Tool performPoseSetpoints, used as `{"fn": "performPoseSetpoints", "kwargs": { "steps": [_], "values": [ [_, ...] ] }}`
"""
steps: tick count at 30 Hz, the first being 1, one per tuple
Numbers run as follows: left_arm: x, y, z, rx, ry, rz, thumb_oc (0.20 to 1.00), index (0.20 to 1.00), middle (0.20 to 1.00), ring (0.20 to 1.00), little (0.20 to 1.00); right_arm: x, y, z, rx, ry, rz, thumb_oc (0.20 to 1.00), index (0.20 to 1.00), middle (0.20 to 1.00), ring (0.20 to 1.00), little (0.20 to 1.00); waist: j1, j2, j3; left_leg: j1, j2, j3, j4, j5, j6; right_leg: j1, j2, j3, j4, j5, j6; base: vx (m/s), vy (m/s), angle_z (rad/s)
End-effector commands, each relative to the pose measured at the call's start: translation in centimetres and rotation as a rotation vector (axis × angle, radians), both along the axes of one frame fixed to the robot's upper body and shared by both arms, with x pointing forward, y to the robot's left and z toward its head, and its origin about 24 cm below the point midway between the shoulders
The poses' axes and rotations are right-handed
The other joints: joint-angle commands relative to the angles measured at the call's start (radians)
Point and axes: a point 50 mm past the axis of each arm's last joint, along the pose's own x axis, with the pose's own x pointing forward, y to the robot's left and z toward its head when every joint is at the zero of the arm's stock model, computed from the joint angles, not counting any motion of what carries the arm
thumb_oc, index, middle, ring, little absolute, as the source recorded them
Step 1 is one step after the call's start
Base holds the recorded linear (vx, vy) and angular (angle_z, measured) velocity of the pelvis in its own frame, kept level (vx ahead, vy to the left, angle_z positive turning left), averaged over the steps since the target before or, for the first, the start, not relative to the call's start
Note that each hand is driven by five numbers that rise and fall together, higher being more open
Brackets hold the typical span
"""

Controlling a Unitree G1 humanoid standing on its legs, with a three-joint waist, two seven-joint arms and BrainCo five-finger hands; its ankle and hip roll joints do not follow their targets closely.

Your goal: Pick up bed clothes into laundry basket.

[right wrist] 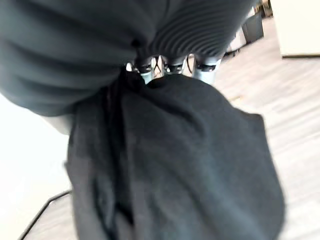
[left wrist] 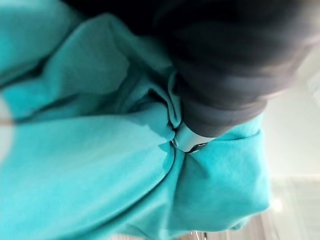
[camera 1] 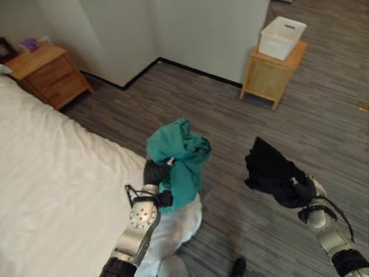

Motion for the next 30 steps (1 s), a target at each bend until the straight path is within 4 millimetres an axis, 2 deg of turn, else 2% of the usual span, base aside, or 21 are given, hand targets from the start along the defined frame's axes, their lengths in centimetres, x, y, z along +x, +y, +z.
{"fn": "performPoseSetpoints", "kwargs": {
  "steps": [1,3,4,6,7,8,10,12,14,15,16,17,20,21,22,23,25,26,27,28,30],
  "values": [
    [0.7,-3.1,3.3,-0.062,-0.163,-0.175,0.2,0.2,0.2,0.2,0.2,1.9,-0.8,5.7,-0.137,-0.234,0.031,0.2,0.2,0.2,0.2,0.2,0.036,-0.014,0.08,-0.226,-0.13,-0.05,0.351,-0.036,0.016,0.161,-0.082,0.021,-0.046,-0.119,0.03,0.01,-0.155,-2.12],
    [0.7,-3.4,3.1,-0.068,-0.148,-0.184,0.2,0.2,0.2,0.2,0.2,2.0,0.4,6.1,-0.139,-0.255,0.067,0.2,0.2,0.2,0.2,0.2,0.038,-0.022,0.088,-0.29,-0.183,-0.01,0.423,-0.076,0.044,0.166,-0.066,0.056,-0.043,-0.13,0.018,0.12,-0.121,-1.66],
    [0.6,-3.7,2.8,-0.087,-0.129,-0.187,0.2,0.2,0.2,0.2,0.2,2.1,1.5,5.8,-0.144,-0.257,0.101,0.2,0.2,0.2,0.2,0.2,0.047,-0.014,0.084,-0.328,-0.217,0.021,0.362,-0.054,0.066,0.183,-0.023,0.088,-0.05,-0.15,0.011,0.31,-0.093,-1.33],
    [0.7,-3.9,2.7,-0.089,-0.121,-0.191,0.2,0.2,0.2,0.2,0.2,2.1,2.0,5.5,-0.146,-0.25,0.114,0.2,0.2,0.2,0.2,0.2,0.063,-0.011,0.078,-0.319,-0.219,0.041,0.299,-0.027,0.076,0.198,-0.008,0.116,-0.059,-0.16,0.011,0.34,-0.006,-1.25],
    [0.8,-4.0,2.3,-0.095,-0.099,-0.168,0.2,0.2,0.2,0.2,0.2,2.5,2.9,5.7,-0.147,-0.261,0.149,0.2,0.2,0.2,0.2,0.2,0.076,0.004,0.062,-0.35,-0.208,0.064,0.191,0.035,0.072,0.24,0.024,0.139,-0.072,-0.188,0.018,0.42,0.044,-0.47],
    [0.9,-4.0,2.3,-0.098,-0.101,-0.162,0.2,0.2,0.2,0.2,0.2,2.6,3.4,5.8,-0.15,-0.262,0.169,0.2,0.2,0.2,0.2,0.2,0.085,0.003,0.057,-0.343,-0.204,0.077,0.138,0.059,0.077,0.255,0.022,0.152,-0.068,-0.201,0.019,0.53,0.047,-0.07],
    [0.9,-4.0,2.1,-0.102,-0.09,-0.153,0.2,0.2,0.2,0.2,0.2,2.7,4.7,5.5,-0.144,-0.263,0.206,0.2,0.2,0.2,0.2,0.2,0.097,-0.007,0.039,-0.307,-0.2,0.091,0.062,0.084,0.11,0.276,0.018,0.165,-0.048,-0.217,0.029,0.46,0.026,-0.4],
    [0.8,-3.9,2.1,-0.092,-0.091,-0.147,0.2,0.2,0.2,0.2,0.2,2.6,5.4,5.1,-0.129,-0.259,0.223,0.2,0.2,0.2,0.2,0.2,0.106,-0.034,0.029,-0.299,-0.211,0.087,0.061,0.09,0.123,0.274,0.009,0.17,0.009,-0.217,0.041,0.45,0.019,-0.6],
    [0.8,-4.0,2.2,-0.083,-0.09,-0.151,0.2,0.2,0.2,0.2,0.2,2.5,6.4,4.4,-0.118,-0.249,0.236,0.2,0.2,0.2,0.2,0.2,0.108,-0.062,0.02,-0.247,-0.223,0.097,0.029,0.078,0.143,0.239,-0.002,0.163,0.127,-0.155,0.092,0.4,-0.009,-0.26],
    [0.8,-3.8,2.1,-0.07,-0.085,-0.138,0.2,0.2,0.2,0.2,0.2,2.4,6.7,4.2,-0.113,-0.251,0.239,0.2,0.2,0.2,0.2,0.2,0.105,-0.072,0.02,-0.226,-0.226,0.102,0.015,0.079,0.15,0.212,-0.007,0.159,0.22,-0.093,0.144,0.37,-0.002,-0.35],
    [0.8,-3.8,2.2,-0.059,-0.09,-0.141,0.2,0.2,0.2,0.2,0.2,2.3,6.8,4.0,-0.107,-0.241,0.24,0.2,0.2,0.2,0.2,0.2,0.093,-0.072,0.02,-0.195,-0.229,0.089,0.0,0.062,0.156,0.173,-0.013,0.151,0.32,-0.052,0.175,0.35,0.032,-0.16],
    [0.7,-3.8,2.3,-0.044,-0.094,-0.144,0.2,0.2,0.2,0.2,0.2,2.3,6.9,4.0,-0.116,-0.243,0.241,0.2,0.2,0.2,0.2,0.2,0.075,-0.057,0.023,-0.167,-0.214,0.081,-0.013,0.059,0.158,0.129,0.013,0.154,0.419,0.031,0.208,0.36,0.051,0.03],
    [1.0,-3.9,2.5,-0.005,-0.106,-0.134,0.2,0.2,0.2,0.2,0.2,2.6,6.7,4.7,-0.129,-0.268,0.226,0.2,0.2,0.2,0.2,0.2,0.023,-0.025,0.036,-0.104,-0.184,0.055,-0.026,0.022,0.149,0.016,0.004,0.114,0.574,0.048,0.208,0.23,0.031,0.35],
    [1.2,-3.9,2.6,0.0,-0.112,-0.125,0.2,0.2,0.2,0.2,0.2,2.7,6.5,5.0,-0.13,-0.281,0.211,0.2,0.2,0.2,0.2,0.2,0.006,-0.008,0.041,-0.085,-0.17,0.04,-0.026,0.008,0.144,-0.03,-0.043,0.08,0.584,0.044,0.208,0.58,0.028,0.67],
    [1.5,-3.3,3.2,0.014,-0.135,-0.107,0.2,0.2,0.2,0.2,0.2,2.7,2.0,10.2,-0.131,-0.414,0.122,0.2,0.2,0.2,0.2,0.2,-0.035,-0.008,0.045,-0.048,-0.174,-0.009,-0.026,-0.023,0.13,-0.094,-0.111,0.035,0.517,-0.02,0.168,0.62,-0.002,0.83],
    [1.8,-3.6,3.8,0.004,-0.162,-0.113,0.2,0.2,0.2,0.2,0.2,1.7,1.7,10.5,-0.126,-0.461,0.104,0.2,0.2,0.2,0.2,0.2,-0.061,-0.004,0.046,-0.035,-0.172,-0.023,-0.026,-0.032,0.125,-0.128,-0.097,0.038,0.456,-0.03,0.142,0.63,-0.044,0.96],
    [1.9,-4.0,3.4,0.043,-0.15,-0.117,0.2,0.2,0.2,0.2,0.2,0.2,1.6,8.5,-0.102,-0.418,0.086,0.2,0.2,0.2,0.2,0.2,-0.123,-0.009,0.048,0.006,-0.18,-0.069,-0.026,-0.078,0.108,-0.159,-0.061,0.061,0.262,-0.067,0.106,0.53,-0.104,1.17],
    [1.9,-3.5,3.6,0.035,-0.157,-0.095,0.2,0.2,0.2,0.2,0.2,-0.9,0.7,10.9,-0.098,-0.523,0.08,0.2,0.2,0.2,0.2,0.2,-0.154,-0.017,0.046,0.044,-0.183,-0.095,-0.026,-0.111,0.102,-0.182,-0.05,0.08,0.161,-0.047,0.106,0.56,-0.131,1.15],
    [1.9,-3.7,3.6,0.035,-0.158,-0.112,0.2,0.2,0.2,0.2,0.2,-0.8,0.2,12.6,-0.118,-0.584,0.075,0.2,0.2,0.2,0.2,0.2,-0.16,-0.025,0.038,0.055,-0.182,-0.103,-0.026,-0.12,0.095,-0.194,-0.059,0.072,0.089,-0.013,0.115,0.56,-0.134,1.11],
    [2.0,-3.6,3.6,0.046,-0.155,-0.112,0.2,0.2,0.2,0.2,0.2,-0.3,0.3,12.5,-0.074,-0.583,0.066,0.2,0.2,0.2,0.2,0.2,-0.172,-0.024,0.034,0.081,-0.17,-0.107,-0.026,-0.148,0.087,-0.209,-0.067,0.033,0.005,0.042,0.129,0.47,-0.131,0.92],
    [1.9,-2.7,3.1,0.059,-0.128,-0.079,0.2,0.2,0.2,0.2,0.2,-0.4,0.7,13.1,-0.074,-0.604,0.078,0.2,0.2,0.2,0.2,0.2,-0.182,-0.029,0.032,0.124,-0.156,-0.094,-0.026,-0.179,0.073,-0.261,-0.08,-0.045,-0.054,0.091,0.149,0.49,-0.12,0.62]
  ]
}}
